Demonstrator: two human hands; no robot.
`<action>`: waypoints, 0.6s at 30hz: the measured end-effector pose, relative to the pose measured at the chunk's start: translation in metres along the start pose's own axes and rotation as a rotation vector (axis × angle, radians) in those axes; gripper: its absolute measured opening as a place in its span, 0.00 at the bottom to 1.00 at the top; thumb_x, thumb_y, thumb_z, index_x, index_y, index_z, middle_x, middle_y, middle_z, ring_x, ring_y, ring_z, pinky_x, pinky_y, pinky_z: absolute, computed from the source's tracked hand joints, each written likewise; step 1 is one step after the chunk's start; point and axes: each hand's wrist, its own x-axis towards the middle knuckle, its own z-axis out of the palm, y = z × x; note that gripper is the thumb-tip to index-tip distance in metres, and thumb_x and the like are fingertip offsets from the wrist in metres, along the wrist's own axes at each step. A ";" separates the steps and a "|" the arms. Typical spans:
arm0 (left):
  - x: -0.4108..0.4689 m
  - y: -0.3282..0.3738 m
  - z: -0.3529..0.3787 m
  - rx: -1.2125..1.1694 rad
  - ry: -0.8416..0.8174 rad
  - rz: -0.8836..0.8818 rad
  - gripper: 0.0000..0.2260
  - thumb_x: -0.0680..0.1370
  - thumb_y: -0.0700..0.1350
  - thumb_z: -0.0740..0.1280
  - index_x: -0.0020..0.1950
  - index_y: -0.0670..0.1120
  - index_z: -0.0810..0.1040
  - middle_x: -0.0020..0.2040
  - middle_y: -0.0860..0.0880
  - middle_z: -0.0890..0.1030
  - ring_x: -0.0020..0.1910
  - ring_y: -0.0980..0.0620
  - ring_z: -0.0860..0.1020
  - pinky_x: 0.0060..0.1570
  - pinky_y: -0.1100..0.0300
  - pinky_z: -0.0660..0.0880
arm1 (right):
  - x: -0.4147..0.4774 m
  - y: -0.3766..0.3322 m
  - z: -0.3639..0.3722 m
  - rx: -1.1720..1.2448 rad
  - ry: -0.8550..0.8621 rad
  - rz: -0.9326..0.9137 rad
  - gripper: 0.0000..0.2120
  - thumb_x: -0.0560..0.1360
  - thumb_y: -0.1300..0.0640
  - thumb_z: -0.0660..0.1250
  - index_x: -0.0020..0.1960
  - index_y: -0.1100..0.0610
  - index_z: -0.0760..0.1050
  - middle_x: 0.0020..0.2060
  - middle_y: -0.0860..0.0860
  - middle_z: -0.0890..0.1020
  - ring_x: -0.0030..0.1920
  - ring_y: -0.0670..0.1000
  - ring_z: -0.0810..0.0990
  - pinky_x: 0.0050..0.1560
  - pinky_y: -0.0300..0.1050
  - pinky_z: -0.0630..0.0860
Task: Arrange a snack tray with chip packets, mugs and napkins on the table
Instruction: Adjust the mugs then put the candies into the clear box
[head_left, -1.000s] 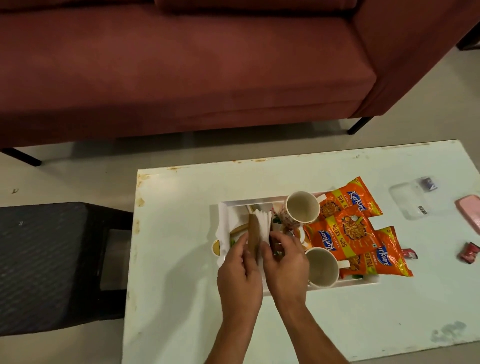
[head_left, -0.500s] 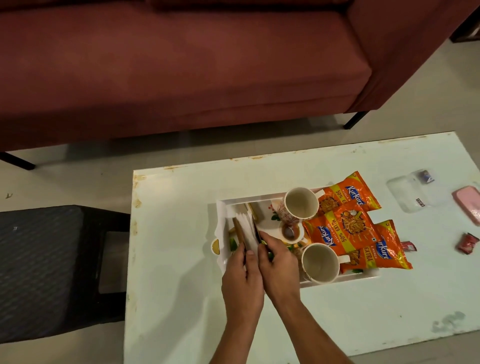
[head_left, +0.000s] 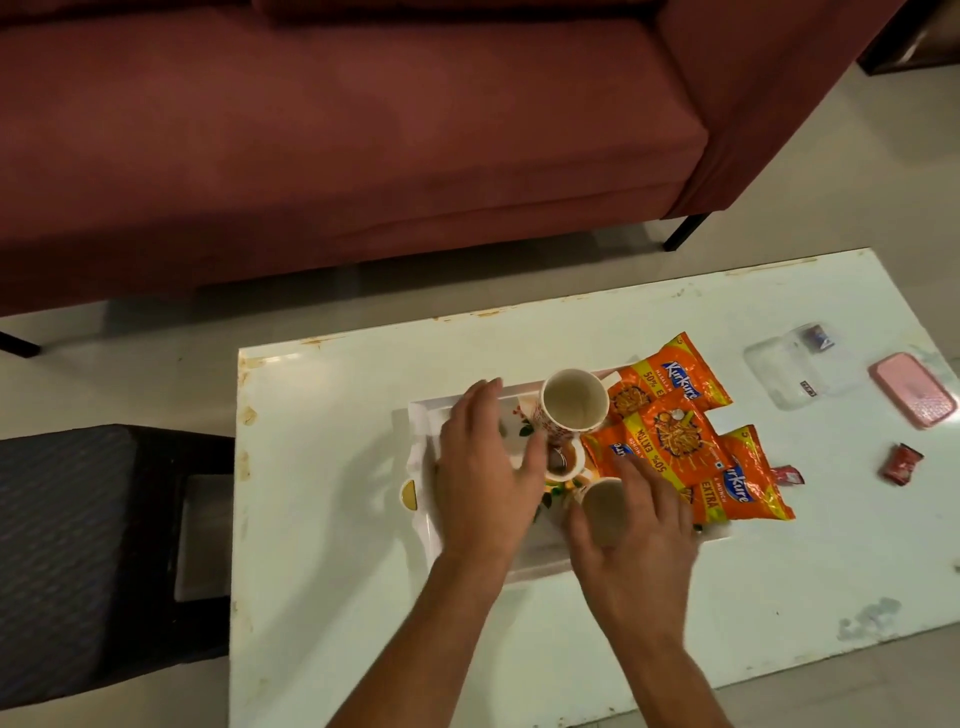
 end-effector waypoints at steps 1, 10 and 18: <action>0.011 0.008 0.008 0.043 -0.079 0.052 0.32 0.75 0.59 0.71 0.76 0.56 0.63 0.76 0.53 0.69 0.74 0.50 0.69 0.67 0.50 0.74 | 0.001 0.008 -0.005 -0.080 -0.047 0.068 0.36 0.70 0.42 0.77 0.73 0.50 0.68 0.71 0.52 0.74 0.72 0.57 0.69 0.67 0.64 0.68; 0.052 0.001 0.067 0.166 -0.359 0.073 0.46 0.67 0.60 0.79 0.79 0.52 0.60 0.76 0.50 0.70 0.74 0.46 0.69 0.66 0.48 0.73 | 0.006 0.038 -0.002 -0.261 -0.290 0.075 0.46 0.66 0.41 0.78 0.78 0.51 0.64 0.75 0.50 0.71 0.78 0.56 0.62 0.73 0.65 0.55; 0.059 -0.009 0.066 0.179 -0.326 0.139 0.45 0.65 0.62 0.79 0.77 0.52 0.65 0.73 0.50 0.75 0.71 0.48 0.74 0.64 0.50 0.75 | 0.001 0.045 0.002 -0.222 -0.259 0.066 0.43 0.65 0.42 0.80 0.74 0.52 0.69 0.70 0.50 0.76 0.77 0.57 0.64 0.72 0.63 0.54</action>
